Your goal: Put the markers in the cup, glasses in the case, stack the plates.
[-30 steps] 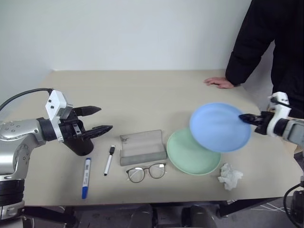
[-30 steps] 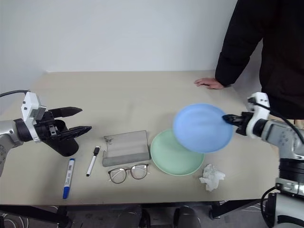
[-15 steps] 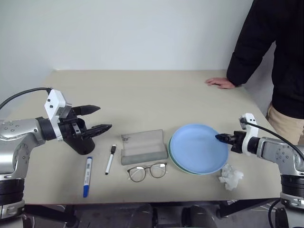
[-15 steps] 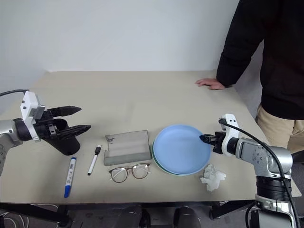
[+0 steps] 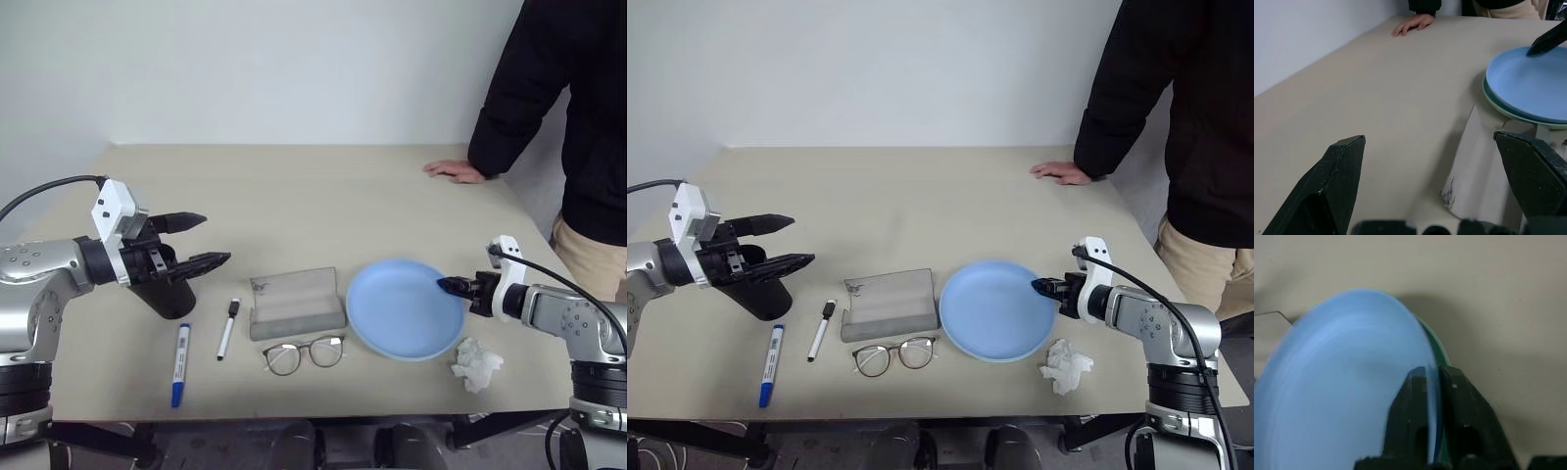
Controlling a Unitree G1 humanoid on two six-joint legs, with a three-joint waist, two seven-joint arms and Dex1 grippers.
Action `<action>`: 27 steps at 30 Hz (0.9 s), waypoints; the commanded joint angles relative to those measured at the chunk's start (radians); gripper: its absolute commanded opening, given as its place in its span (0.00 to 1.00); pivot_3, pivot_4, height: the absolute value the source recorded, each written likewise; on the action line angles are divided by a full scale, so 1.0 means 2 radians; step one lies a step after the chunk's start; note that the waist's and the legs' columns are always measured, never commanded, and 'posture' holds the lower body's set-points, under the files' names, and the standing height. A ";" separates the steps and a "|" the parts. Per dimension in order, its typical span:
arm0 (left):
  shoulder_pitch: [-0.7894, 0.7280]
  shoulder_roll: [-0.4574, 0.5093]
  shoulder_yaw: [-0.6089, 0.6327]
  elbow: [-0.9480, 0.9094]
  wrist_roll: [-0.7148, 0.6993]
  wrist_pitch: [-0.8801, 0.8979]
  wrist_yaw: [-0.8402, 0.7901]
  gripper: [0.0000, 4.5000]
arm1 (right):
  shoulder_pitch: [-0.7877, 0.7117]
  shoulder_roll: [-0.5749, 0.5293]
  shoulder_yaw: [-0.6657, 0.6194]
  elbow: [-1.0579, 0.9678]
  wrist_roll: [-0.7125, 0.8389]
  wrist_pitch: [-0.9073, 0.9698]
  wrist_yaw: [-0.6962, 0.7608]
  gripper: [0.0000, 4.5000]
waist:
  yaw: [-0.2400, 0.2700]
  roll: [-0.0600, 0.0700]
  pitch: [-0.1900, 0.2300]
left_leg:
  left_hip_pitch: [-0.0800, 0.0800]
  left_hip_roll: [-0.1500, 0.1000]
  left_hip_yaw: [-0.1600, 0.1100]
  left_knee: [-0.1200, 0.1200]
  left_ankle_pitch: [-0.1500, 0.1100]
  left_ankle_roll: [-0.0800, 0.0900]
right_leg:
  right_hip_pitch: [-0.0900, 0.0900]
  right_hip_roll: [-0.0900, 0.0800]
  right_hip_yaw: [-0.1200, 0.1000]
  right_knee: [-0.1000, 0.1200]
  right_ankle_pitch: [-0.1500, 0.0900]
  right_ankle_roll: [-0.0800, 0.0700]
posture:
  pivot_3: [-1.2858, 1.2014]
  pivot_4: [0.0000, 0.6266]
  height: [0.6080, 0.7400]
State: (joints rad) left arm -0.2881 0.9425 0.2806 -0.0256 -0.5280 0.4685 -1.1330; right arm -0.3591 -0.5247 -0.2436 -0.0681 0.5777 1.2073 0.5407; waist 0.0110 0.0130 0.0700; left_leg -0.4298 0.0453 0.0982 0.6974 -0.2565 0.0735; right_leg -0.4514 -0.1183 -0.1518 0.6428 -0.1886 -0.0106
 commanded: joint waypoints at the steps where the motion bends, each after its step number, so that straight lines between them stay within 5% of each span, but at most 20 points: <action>1: -0.017 0.002 0.002 -0.002 0.001 -0.009 0.002 1.00 | -0.015 0.003 -0.006 -0.005 0.009 0.006 -0.008 0.39 | 0.000 0.000 0.000 | 0.000 0.000 0.000 0.000 0.000 0.000 | 0.000 0.000 0.000 0.000 0.000 0.000 | 0.52 0.00 0.68; 9: -0.023 0.001 -0.002 0.002 0.002 -0.010 0.000 1.00 | -0.032 -0.060 -0.033 -0.019 0.034 -0.003 0.043 1.00 | 0.000 0.000 0.000 | 0.000 0.000 0.000 0.000 0.000 0.000 | 0.000 0.000 0.000 0.000 0.000 0.000 | 0.52 0.00 0.68; 14: -0.030 0.002 -0.009 0.009 0.003 -0.012 -0.002 1.00 | -0.033 -0.140 -0.046 -0.023 0.050 -0.024 0.112 1.00 | 0.000 0.000 0.000 | 0.000 0.000 0.000 0.000 0.000 0.000 | 0.000 0.000 0.000 0.000 0.000 0.000 | 0.52 0.00 0.68; 20: -0.036 0.002 -0.012 0.019 0.005 -0.016 -0.004 1.00 | 0.056 -0.247 -0.034 -0.067 0.030 -0.115 0.219 1.00 | 0.000 -0.001 0.000 | 0.000 0.000 0.000 0.000 -0.001 0.001 | 0.000 -0.001 0.000 0.000 0.000 0.000 | 0.52 0.00 0.68; 27: -0.032 0.003 -0.018 0.023 0.008 -0.018 -0.010 1.00 | 0.153 -0.289 -0.023 -0.125 -0.012 -0.195 0.250 1.00 | 0.000 -0.001 0.000 | 0.000 0.000 0.000 0.000 -0.001 0.001 | 0.000 -0.001 0.000 -0.001 0.000 0.000 | 0.52 0.00 0.68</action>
State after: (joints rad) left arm -0.3386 0.9394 0.2414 0.0353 -0.5201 0.4485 -1.1485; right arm -0.0608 -1.0863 -0.2832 -0.2648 0.5626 0.8449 1.0325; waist 0.0118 0.0109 0.0705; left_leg -0.4293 0.0457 0.0983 0.6975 -0.2578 0.0750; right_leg -0.4518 -0.1200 -0.1521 0.6416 -0.1888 -0.0106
